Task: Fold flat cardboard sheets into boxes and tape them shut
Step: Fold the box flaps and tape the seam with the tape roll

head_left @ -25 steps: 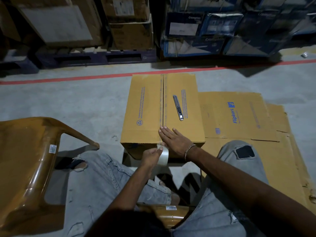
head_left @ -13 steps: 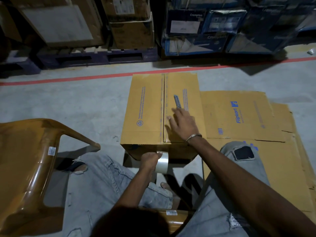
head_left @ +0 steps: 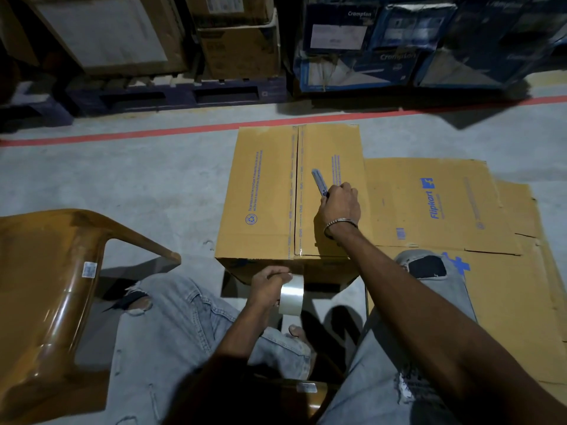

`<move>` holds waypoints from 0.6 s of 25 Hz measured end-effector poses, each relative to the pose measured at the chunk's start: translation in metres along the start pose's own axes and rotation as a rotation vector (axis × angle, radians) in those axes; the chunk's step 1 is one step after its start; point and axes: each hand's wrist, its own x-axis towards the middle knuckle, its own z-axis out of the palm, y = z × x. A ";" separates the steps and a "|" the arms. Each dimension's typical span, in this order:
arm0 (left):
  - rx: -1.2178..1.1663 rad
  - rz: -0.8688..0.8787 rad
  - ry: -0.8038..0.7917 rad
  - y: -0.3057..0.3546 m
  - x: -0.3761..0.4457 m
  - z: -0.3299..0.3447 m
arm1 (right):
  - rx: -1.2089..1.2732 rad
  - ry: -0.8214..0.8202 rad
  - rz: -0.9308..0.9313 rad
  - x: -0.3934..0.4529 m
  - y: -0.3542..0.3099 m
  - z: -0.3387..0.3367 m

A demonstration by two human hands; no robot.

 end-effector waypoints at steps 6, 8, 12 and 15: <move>-0.016 -0.015 0.016 0.004 -0.008 0.002 | 0.221 -0.120 0.022 -0.019 0.006 -0.027; -0.021 -0.009 0.015 0.007 -0.010 0.002 | 0.333 -0.271 0.016 -0.030 0.015 -0.043; -0.073 -0.013 -0.012 0.011 -0.018 0.001 | 0.609 -0.599 0.003 -0.072 0.030 -0.087; -0.091 -0.007 -0.016 0.009 -0.019 0.001 | 0.386 -0.671 -0.192 -0.120 0.051 -0.102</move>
